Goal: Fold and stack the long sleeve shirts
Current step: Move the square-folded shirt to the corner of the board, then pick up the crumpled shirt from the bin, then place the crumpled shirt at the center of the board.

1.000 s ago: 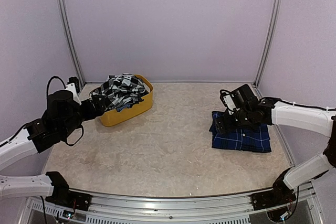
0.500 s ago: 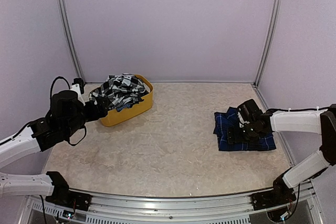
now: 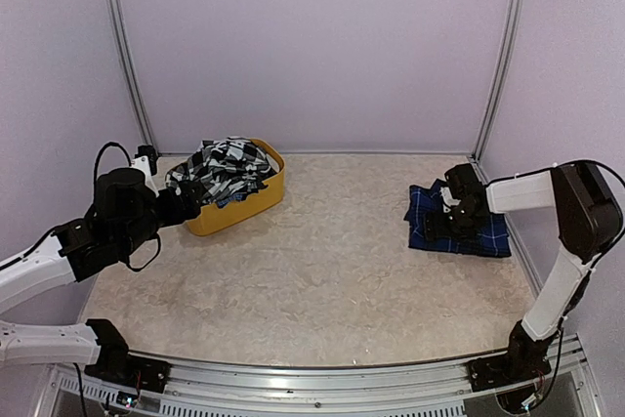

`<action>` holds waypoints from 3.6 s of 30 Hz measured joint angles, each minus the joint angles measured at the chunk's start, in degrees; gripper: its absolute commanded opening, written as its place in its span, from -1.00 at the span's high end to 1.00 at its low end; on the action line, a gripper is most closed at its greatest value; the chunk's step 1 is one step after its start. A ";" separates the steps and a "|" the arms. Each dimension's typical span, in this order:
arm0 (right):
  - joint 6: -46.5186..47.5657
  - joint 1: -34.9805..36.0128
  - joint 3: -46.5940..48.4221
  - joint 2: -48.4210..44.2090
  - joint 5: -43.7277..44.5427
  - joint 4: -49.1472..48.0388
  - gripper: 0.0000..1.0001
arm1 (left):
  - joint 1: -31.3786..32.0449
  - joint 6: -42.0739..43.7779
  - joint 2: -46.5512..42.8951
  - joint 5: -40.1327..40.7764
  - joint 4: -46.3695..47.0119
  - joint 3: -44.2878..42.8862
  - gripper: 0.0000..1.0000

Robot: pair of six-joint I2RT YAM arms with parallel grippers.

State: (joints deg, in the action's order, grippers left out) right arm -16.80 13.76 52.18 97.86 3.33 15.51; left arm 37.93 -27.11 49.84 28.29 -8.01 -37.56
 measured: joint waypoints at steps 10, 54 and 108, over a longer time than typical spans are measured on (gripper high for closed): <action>9.94 -0.94 17.70 14.19 -3.58 0.94 -0.88 | 0.00 0.20 -0.76 0.26 -0.59 -0.15 -0.98; 11.02 11.76 3.56 -10.05 -10.10 -0.04 -0.97 | -13.05 6.10 43.43 -8.50 -3.06 -33.64 -0.35; 0.57 9.68 -2.89 -37.48 3.21 10.27 -0.99 | 9.60 7.32 38.82 -9.38 0.20 -31.74 -0.90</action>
State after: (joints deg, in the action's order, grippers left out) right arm -16.23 23.44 49.30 60.38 6.55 25.78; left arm 47.53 -19.79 88.66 18.92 -7.81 -69.30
